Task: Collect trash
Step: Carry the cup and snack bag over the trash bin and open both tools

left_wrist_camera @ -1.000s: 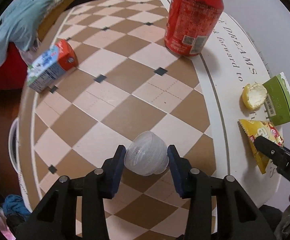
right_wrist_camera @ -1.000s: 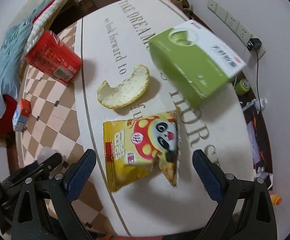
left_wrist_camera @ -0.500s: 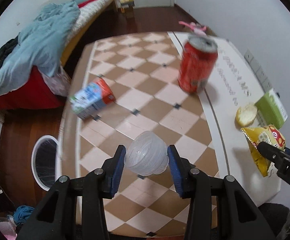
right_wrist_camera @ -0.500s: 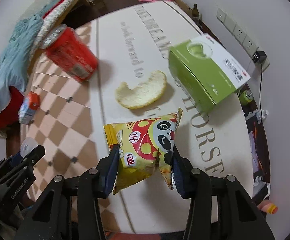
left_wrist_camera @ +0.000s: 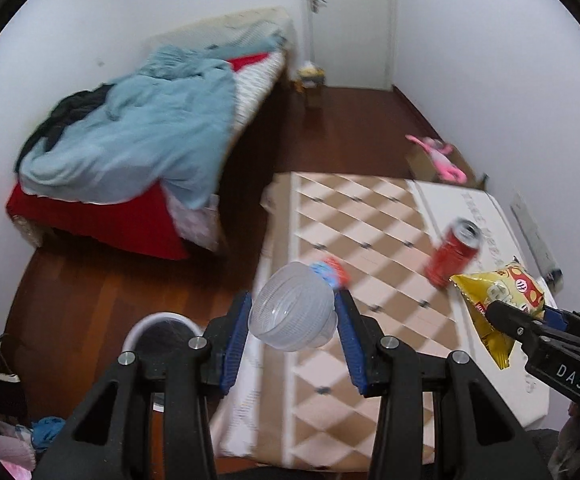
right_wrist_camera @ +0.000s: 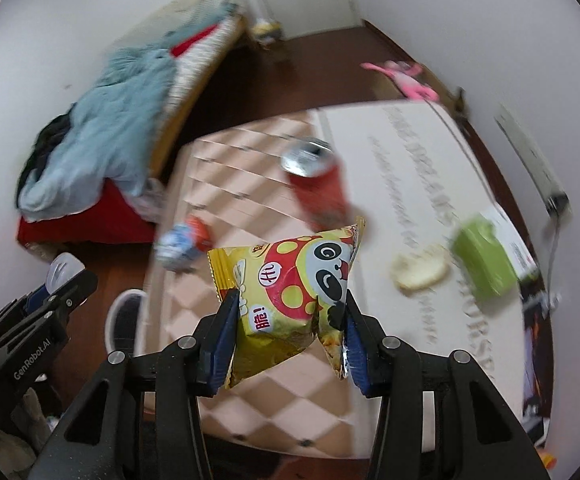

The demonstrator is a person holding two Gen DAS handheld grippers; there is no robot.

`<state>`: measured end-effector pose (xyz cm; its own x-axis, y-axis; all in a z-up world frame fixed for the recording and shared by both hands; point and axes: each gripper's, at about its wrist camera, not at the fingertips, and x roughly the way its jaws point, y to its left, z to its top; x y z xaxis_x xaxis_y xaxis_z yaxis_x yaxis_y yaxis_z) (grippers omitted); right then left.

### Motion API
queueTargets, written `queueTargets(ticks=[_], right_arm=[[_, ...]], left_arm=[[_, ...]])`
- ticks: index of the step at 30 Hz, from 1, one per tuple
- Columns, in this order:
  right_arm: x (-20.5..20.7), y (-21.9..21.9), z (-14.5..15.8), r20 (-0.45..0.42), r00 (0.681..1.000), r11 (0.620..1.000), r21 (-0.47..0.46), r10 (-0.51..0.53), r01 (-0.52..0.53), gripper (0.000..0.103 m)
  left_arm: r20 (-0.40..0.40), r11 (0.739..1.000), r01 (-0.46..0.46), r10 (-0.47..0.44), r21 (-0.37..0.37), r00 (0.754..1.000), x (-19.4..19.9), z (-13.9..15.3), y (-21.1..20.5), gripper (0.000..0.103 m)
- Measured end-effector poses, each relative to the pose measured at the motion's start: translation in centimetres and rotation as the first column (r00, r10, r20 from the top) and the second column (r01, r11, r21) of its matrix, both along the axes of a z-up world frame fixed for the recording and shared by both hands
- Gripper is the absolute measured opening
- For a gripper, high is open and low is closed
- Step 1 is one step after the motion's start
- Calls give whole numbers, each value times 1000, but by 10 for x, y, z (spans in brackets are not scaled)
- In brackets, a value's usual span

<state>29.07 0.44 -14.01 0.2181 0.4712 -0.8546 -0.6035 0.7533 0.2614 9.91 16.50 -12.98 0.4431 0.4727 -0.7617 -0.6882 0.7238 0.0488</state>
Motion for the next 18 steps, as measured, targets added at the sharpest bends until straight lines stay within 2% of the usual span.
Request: queueTargets(ticks=[6,10,15,17,18], right_arm=[[-45,71,20,16,992,991,41,124,-124,49],[-79,129,10,-3,976,975,32,220,-219,49],[-118,193,-30,-62,947,949,-1,314,-315,49],[-133,220,-52,-101,932,936,-19,348,-351,49],[-140,235,-66,-133,923,930,-23,361,-367,49]], left_arm=[[-7,992,-124,124,17,992,-66,-1,51,39],[-38,976,-219,219,-1,975,-109,-22,91,39],[-72,936,-333,327,-111,942,-155,-65,142,39],[-80,908,-372,363,-191,928,-171,-90,165,39],[-89,885,-397,387,-245,918,-180,-107,181,39]])
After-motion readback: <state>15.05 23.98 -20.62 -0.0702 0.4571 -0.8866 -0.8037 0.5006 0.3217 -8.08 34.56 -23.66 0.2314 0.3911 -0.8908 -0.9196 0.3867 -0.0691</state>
